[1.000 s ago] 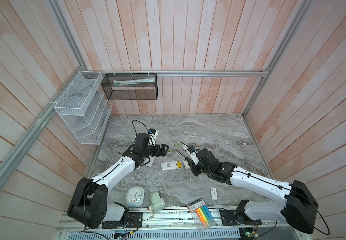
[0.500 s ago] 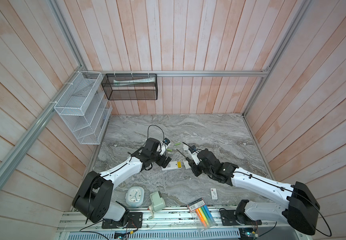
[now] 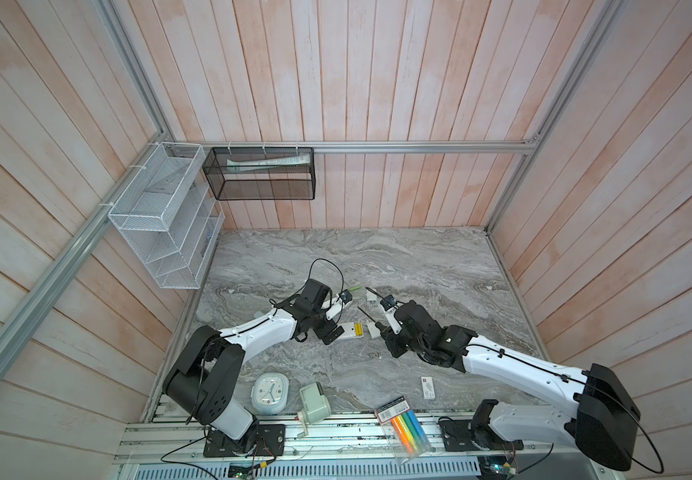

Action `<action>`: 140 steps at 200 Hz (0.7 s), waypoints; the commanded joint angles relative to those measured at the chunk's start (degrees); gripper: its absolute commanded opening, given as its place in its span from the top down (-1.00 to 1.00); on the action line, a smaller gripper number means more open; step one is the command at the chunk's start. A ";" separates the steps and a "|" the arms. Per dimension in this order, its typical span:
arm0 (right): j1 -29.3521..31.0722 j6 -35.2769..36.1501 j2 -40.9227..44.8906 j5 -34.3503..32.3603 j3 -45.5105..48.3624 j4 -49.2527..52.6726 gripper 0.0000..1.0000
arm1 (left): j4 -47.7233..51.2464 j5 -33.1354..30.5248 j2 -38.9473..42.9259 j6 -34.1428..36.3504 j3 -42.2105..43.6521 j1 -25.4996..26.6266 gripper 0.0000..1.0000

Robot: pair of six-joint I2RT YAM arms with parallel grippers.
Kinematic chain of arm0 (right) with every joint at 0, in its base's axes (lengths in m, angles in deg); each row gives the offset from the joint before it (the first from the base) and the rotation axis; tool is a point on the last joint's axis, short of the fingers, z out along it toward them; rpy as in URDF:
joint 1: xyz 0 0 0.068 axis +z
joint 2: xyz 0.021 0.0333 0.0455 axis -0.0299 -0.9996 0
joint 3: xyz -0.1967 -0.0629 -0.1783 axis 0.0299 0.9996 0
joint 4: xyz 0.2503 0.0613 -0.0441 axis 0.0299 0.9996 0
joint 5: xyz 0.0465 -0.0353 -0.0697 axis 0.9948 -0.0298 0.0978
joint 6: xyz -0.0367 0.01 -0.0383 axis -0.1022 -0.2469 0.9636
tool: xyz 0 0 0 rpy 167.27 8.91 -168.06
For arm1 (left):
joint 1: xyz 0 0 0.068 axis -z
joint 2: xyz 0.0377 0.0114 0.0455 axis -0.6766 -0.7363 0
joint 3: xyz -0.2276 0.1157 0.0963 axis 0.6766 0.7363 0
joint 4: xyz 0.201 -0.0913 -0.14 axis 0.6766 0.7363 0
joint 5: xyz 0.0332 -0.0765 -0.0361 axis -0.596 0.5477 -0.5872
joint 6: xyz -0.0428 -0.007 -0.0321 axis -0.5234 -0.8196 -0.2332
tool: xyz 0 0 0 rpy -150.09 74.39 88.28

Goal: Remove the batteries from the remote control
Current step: 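Grip the display remote body with the left gripper and hold it flat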

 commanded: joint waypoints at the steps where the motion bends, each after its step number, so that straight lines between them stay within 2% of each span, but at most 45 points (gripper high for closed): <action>1: 0.27 -1.36 1.35 0.84 0.59 1.31 1.00 | 2.40 2.00 -2.21 3.54 -2.48 0.25 -1.00; 86: 0.36 -1.35 2.14 1.42 1.30 1.39 1.00 | 8.62 3.31 -10.48 6.67 -9.14 0.25 -0.91; 140: 0.36 -1.13 2.68 1.49 1.95 1.66 1.00 | 9.51 4.60 -10.79 7.56 -9.15 0.30 -0.87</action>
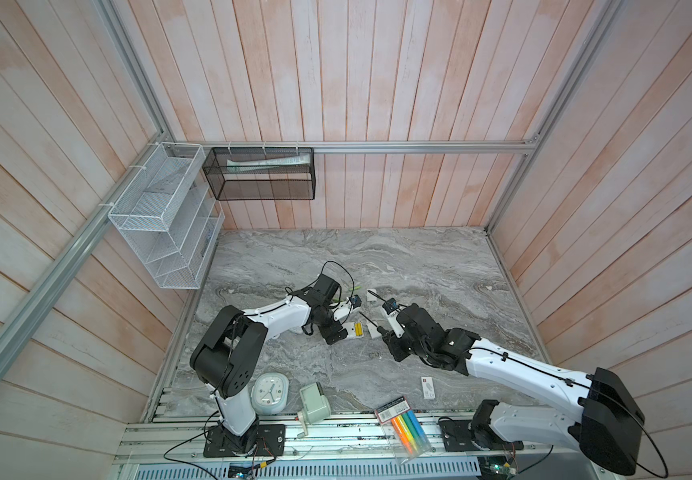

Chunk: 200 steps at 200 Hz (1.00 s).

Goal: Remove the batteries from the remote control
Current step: 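Grip the display remote body with the left gripper and hold it flat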

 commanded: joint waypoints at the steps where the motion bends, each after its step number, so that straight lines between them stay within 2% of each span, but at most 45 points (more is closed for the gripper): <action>1: 0.36 -0.33 1.06 0.45 0.51 0.83 1.00 | 1.19 0.74 -0.59 1.43 -0.32 -0.05 -0.87; 152: 1.13 -0.25 -0.70 1.66 0.43 1.36 1.00 | 0.32 2.14 -1.71 1.92 0.79 0.10 -0.73; 200: 1.50 0.07 -1.30 1.86 -0.02 1.52 1.00 | 0.73 2.20 -2.14 2.06 1.25 0.24 -0.56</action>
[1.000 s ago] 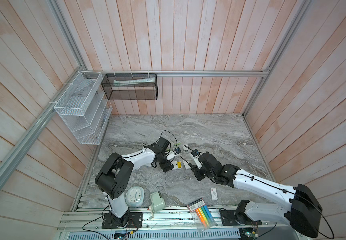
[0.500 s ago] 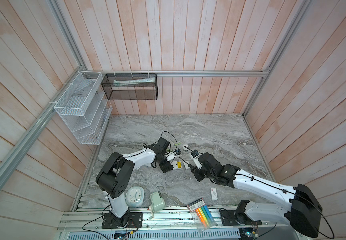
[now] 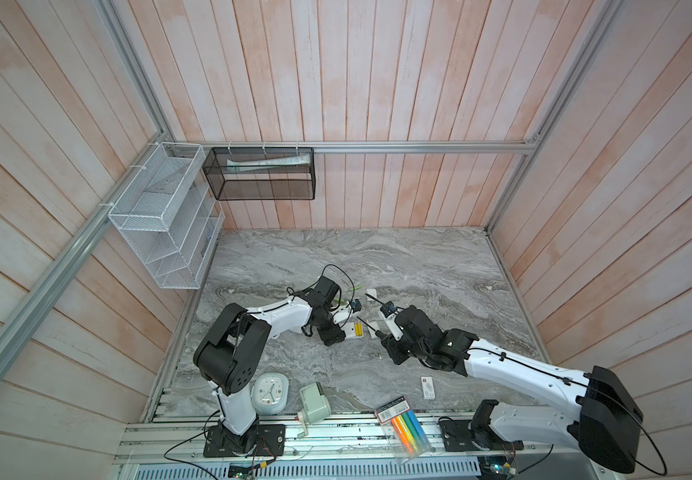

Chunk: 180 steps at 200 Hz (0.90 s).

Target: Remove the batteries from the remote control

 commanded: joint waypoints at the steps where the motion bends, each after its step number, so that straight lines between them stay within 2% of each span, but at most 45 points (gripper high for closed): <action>1: 0.43 0.08 -0.59 0.33 -0.18 0.94 1.00 | -0.26 0.70 -0.81 0.15 1.03 0.21 -0.56; 77: 0.88 -0.49 -0.22 -1.63 -0.30 1.93 1.00 | 0.22 -1.50 -0.45 -1.86 2.48 0.05 -0.29; 180: 1.91 -0.68 -0.63 -1.76 0.08 2.48 1.00 | 1.18 -3.75 3.09 -4.07 5.80 -1.35 -0.29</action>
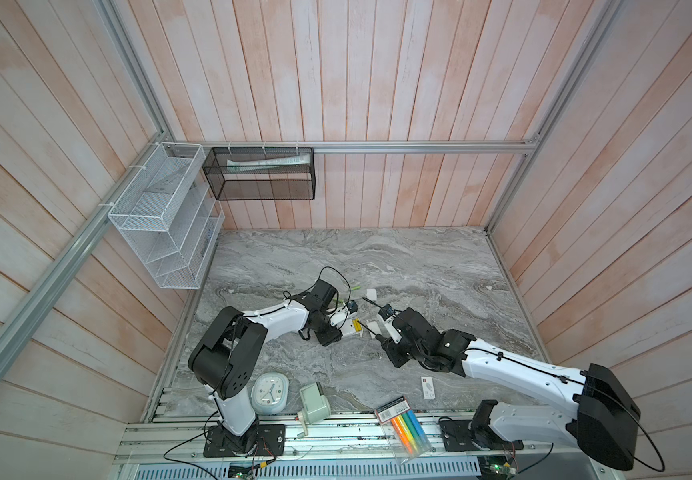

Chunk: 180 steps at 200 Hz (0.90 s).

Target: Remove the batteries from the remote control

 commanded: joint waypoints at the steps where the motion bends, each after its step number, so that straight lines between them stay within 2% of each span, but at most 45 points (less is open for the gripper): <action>1: 0.78 -0.62 0.11 -1.25 0.08 0.93 1.00 | 2.74 -2.26 0.58 -0.79 1.93 -0.68 -0.29; 87: 1.93 -1.64 0.37 -1.98 -0.45 1.81 1.00 | 2.23 -1.59 -0.09 -1.21 1.54 -0.76 -0.29; 127: 2.51 -2.51 1.67 -2.49 0.25 1.71 1.00 | 2.65 -2.36 -0.69 -2.11 0.62 -0.70 -0.18; 180: 3.25 -3.20 1.39 -2.96 0.50 2.76 1.00 | 3.36 -3.18 0.33 -1.15 1.00 -0.85 -0.17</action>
